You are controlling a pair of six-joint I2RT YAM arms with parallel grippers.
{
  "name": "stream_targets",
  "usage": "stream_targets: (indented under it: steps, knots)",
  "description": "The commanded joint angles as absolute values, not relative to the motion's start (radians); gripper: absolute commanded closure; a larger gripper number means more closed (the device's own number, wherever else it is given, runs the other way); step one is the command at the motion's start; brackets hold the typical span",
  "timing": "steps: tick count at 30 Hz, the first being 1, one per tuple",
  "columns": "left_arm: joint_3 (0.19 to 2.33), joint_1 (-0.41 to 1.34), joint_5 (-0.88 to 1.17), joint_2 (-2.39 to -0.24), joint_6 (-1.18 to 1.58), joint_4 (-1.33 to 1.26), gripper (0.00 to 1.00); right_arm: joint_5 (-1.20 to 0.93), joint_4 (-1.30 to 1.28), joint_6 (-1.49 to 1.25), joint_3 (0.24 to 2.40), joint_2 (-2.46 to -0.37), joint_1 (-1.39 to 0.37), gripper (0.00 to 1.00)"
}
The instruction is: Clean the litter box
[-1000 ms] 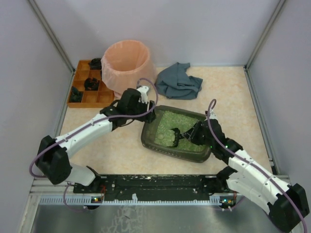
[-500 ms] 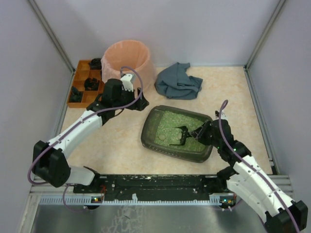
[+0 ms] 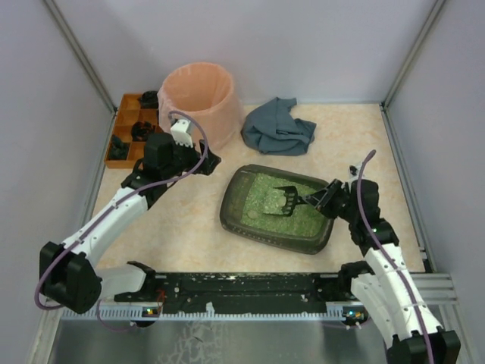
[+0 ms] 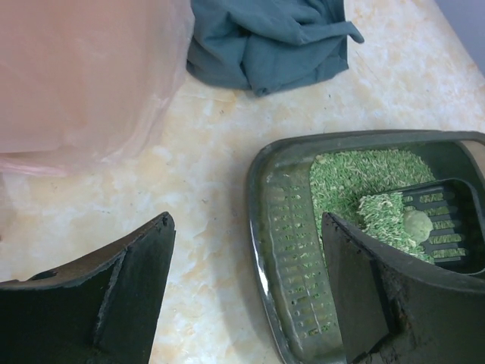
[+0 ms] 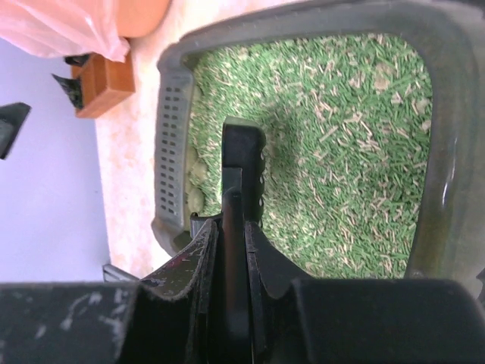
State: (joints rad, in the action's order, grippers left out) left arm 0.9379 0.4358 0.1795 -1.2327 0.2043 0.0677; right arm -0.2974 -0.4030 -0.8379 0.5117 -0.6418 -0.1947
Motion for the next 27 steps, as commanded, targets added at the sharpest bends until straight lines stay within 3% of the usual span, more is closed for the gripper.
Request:
stream_targets:
  steps: [1,5,12,17,20,24,27]
  knots:
    - [0.908,0.376,0.203,-1.205,0.241,-0.012,0.17,-0.519,-0.231,-0.834,0.510,-0.630,-0.080,1.00]
    - [0.906,0.321,0.306,-1.223,0.284,-0.032,0.17,-0.683,-0.116,-0.854,0.465,-0.668,0.016,1.00]
    - [0.902,0.299,0.280,-1.215,0.276,-0.020,0.17,-0.876,-0.016,-0.837,0.434,-0.733,0.158,1.00]
    - [0.894,0.292,0.300,-1.218,0.279,-0.028,0.17,-0.899,-0.044,-0.813,0.408,-0.742,0.231,1.00]
    - [0.891,0.290,0.312,-1.219,0.278,-0.035,0.17,-0.931,0.068,-0.893,0.346,-0.735,0.232,1.00]
    - [0.894,0.290,0.323,-1.228,0.267,-0.033,0.18,-0.895,-0.078,-0.786,0.382,-0.714,0.273,1.00]
    - [0.896,0.290,0.328,-1.236,0.264,-0.032,0.19,-0.937,0.133,-0.957,0.296,-0.706,0.273,1.00]
